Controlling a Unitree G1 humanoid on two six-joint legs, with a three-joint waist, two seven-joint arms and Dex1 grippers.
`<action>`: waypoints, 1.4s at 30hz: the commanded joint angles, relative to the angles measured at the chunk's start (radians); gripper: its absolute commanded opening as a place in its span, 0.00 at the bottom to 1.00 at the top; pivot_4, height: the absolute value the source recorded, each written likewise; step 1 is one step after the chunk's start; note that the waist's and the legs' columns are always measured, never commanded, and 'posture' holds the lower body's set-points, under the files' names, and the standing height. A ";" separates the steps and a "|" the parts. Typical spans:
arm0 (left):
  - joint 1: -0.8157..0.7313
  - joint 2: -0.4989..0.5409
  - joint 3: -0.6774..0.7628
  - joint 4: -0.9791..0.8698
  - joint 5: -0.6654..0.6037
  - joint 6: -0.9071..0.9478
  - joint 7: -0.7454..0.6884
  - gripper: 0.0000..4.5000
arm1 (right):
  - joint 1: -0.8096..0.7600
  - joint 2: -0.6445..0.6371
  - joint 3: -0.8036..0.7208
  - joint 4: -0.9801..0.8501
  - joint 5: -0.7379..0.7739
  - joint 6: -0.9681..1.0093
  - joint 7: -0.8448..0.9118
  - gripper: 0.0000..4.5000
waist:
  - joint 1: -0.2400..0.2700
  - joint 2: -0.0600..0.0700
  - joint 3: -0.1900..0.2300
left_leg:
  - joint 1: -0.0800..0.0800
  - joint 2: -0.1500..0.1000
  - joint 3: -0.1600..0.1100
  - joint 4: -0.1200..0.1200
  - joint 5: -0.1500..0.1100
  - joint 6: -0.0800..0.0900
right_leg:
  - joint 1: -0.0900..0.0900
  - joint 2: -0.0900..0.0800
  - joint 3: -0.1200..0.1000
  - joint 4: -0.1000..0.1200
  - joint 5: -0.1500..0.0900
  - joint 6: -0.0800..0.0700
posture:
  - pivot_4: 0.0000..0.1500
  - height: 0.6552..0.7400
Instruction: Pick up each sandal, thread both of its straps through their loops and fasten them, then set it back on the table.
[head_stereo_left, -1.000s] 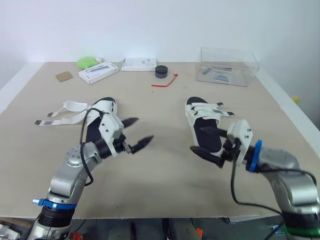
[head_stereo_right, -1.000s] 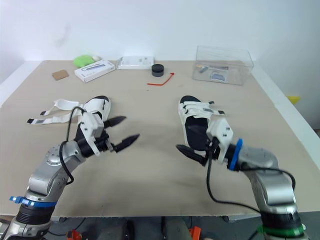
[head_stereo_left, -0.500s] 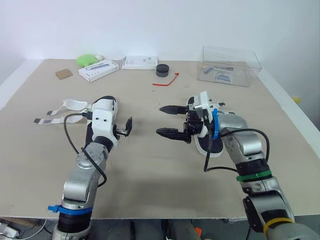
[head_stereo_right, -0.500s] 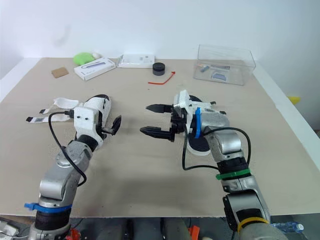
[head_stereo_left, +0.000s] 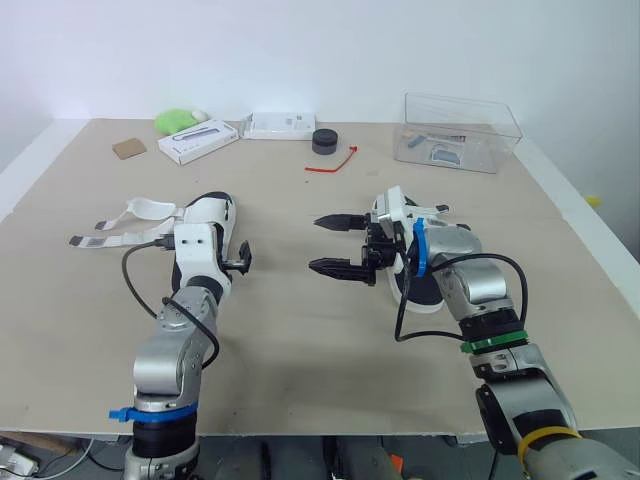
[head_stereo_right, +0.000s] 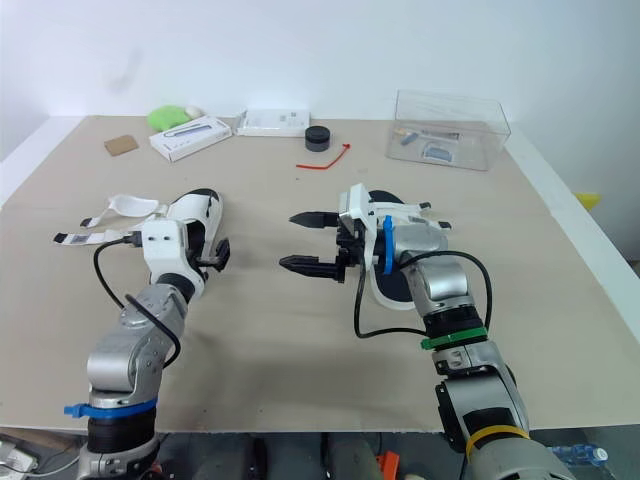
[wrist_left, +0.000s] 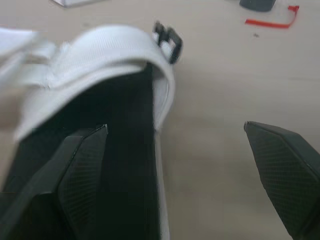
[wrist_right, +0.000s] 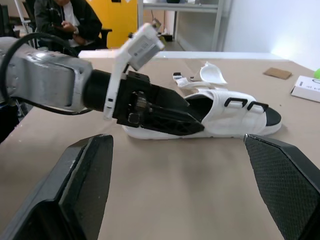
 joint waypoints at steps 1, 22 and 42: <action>-0.059 0.023 0.020 0.053 -0.013 -0.030 -0.029 1.00 | 0.004 -0.006 -0.012 -0.047 -0.001 -0.009 -0.010 0.99 | -0.001 0.000 0.000 | 0.000 0.000 0.000 0.000 0.000 0.000 | 0.000 0.000 0.000 0.000 0.000 0.000 | 1.00 1.00; -0.253 0.125 0.012 0.484 0.008 -0.207 -0.172 0.10 | 0.036 -0.021 -0.014 -0.113 -0.010 0.006 -0.058 1.00 | 0.000 0.000 0.000 | 0.000 -0.001 0.000 0.000 0.000 -0.001 | 0.000 -0.001 0.000 0.000 0.000 0.001 | 1.00 1.00; 0.104 0.710 -0.318 0.107 -0.116 -0.784 -1.312 0.01 | 0.116 -0.137 -0.041 -0.235 0.038 0.086 -0.006 1.00 | 0.002 0.002 0.001 | -0.002 0.001 0.000 -0.001 -0.004 -0.007 | -0.003 -0.001 -0.001 0.001 -0.008 -0.002 | 1.00 1.00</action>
